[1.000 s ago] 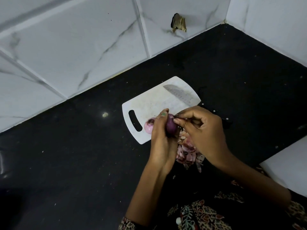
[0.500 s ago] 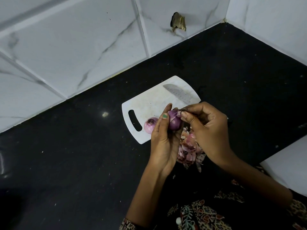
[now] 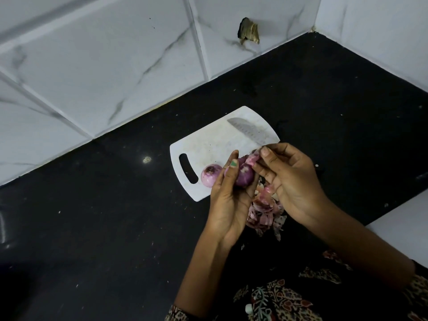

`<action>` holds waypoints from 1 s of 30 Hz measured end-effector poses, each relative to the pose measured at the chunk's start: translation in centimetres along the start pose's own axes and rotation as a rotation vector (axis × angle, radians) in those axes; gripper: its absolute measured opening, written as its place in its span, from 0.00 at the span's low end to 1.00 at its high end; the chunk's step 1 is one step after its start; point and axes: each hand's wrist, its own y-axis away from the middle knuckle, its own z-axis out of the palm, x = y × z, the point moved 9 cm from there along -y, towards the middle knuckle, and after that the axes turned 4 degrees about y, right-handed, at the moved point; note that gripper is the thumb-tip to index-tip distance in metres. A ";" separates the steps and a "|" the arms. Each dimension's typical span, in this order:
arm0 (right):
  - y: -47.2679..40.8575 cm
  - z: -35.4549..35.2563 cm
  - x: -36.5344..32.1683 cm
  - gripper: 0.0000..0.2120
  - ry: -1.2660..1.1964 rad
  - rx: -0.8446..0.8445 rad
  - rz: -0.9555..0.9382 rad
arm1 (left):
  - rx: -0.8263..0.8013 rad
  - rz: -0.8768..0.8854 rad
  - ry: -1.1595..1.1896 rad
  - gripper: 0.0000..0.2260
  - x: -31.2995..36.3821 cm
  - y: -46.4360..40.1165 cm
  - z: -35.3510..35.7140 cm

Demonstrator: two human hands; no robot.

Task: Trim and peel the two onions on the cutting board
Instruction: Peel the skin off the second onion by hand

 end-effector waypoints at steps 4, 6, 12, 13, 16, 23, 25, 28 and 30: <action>-0.4 -0.3 0.2 0.02 -0.103 0.009 0.083 | 0.036 -0.020 0.034 0.17 0.0 0.3 -0.2; -0.3 -0.3 0.4 0.03 -0.110 0.007 0.113 | 0.054 -0.037 0.052 0.12 0.0 0.3 -0.3; -0.4 -1.5 -0.1 0.02 -0.001 0.091 0.046 | -0.018 -0.104 0.162 0.14 0.0 0.3 -0.2; -0.4 -1.8 -0.7 0.03 0.114 0.105 -0.016 | -0.020 -0.108 0.178 0.15 0.0 0.3 -0.2; -0.4 -2.3 -2.1 0.06 0.568 0.099 -0.197 | 0.026 -0.085 0.173 0.09 0.2 0.2 -0.8; -2.3 -2.7 -0.3 0.09 1.379 -0.066 -0.329 | -0.066 -0.163 0.242 0.23 0.0 0.1 -0.4; -2.6 -2.9 0.4 0.16 1.468 -0.122 -0.260 | -0.085 -0.173 0.257 0.21 0.0 0.1 -0.3; -2.7 -2.9 1.2 0.19 1.682 -0.173 -0.163 | -0.042 -0.173 0.230 0.13 -0.1 0.0 -0.8; -2.5 -2.8 0.6 0.16 1.741 -0.137 -0.216 | -0.005 -0.164 0.196 0.13 -0.1 0.0 -1.3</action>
